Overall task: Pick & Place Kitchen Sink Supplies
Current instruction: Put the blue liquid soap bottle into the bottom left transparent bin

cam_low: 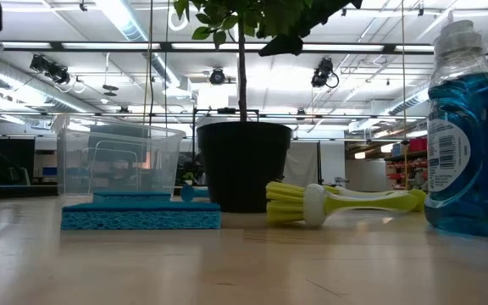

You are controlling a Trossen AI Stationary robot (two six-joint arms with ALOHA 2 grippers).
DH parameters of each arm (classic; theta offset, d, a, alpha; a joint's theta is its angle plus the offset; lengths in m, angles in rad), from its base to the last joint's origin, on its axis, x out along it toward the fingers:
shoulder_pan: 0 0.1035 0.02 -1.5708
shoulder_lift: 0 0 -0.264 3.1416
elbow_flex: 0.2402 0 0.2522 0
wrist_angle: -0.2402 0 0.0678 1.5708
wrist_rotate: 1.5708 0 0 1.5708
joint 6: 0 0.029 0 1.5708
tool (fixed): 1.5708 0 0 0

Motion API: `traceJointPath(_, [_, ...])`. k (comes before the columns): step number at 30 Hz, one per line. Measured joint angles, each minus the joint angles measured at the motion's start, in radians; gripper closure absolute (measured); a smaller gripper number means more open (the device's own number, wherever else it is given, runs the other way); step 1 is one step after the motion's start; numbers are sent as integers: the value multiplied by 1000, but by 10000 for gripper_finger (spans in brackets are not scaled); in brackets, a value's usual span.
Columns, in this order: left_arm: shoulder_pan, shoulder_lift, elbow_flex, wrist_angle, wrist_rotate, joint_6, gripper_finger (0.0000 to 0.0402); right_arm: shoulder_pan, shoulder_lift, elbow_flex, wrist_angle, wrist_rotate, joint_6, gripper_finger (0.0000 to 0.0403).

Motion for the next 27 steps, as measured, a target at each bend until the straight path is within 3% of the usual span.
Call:
traceJointPath(11, [305, 16, 0, 4, 207, 55, 207, 0, 0, 0, -91, 10, -120, 81])
traceJointPath(20, [513, 16, 0, 19, 205, 176, 207, -1, 0, 0, -156, 30, -199, 81])
traceJointPath(27, [636, 14, 0, 129, 218, 238, 207, -7, -1, 0, -175, 161, -283, 81])
